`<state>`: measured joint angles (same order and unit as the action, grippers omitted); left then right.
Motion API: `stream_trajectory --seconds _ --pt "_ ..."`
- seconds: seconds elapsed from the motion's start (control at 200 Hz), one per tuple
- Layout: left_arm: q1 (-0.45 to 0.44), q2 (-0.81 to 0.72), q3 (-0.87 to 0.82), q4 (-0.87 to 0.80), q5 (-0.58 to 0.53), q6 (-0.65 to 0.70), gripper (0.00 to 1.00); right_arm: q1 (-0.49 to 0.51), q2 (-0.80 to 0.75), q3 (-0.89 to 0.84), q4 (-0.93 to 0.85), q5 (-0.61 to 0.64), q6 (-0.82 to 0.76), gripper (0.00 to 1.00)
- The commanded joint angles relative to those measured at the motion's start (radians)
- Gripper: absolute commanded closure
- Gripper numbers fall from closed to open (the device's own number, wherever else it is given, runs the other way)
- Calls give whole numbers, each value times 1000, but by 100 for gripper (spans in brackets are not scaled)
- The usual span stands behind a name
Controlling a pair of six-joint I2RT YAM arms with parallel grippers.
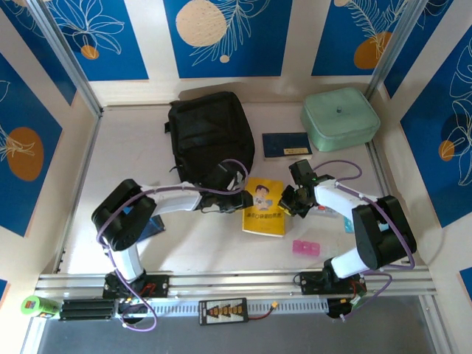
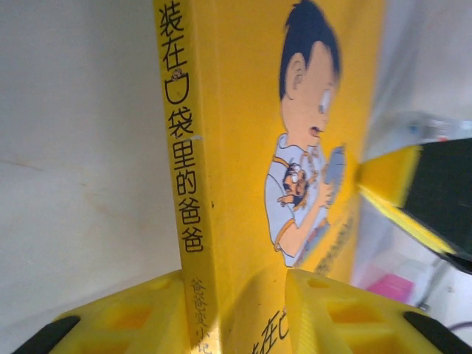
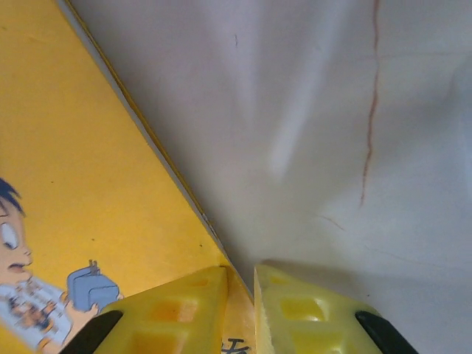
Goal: Pack books, pencil case, and school supplies into a backpack
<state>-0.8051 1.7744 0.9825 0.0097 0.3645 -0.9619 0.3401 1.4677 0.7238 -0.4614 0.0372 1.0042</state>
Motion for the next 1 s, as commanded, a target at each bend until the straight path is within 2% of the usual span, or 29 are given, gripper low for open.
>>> stream_trajectory --seconds 0.0,0.255,0.435,0.625,0.705,0.84,0.995 --pt "-9 -29 3 177 123 -30 65 8 -7 -33 -32 -20 18 81" --pt "-13 42 49 142 122 -48 71 5 -29 -41 -22 -30 23 81" --pt "-12 -10 80 48 57 6 86 -10 -81 -51 -21 -29 27 77" --pt "14 -120 117 -63 -36 78 100 -39 -224 -72 34 -52 25 60" --pt "47 -163 127 -75 -61 88 100 -67 -276 -78 72 -102 47 49" --pt "129 -227 132 -49 -74 72 100 -114 -306 -82 218 -263 84 39" --pt "230 -292 124 71 -80 -39 100 -118 -291 -48 395 -394 174 28"
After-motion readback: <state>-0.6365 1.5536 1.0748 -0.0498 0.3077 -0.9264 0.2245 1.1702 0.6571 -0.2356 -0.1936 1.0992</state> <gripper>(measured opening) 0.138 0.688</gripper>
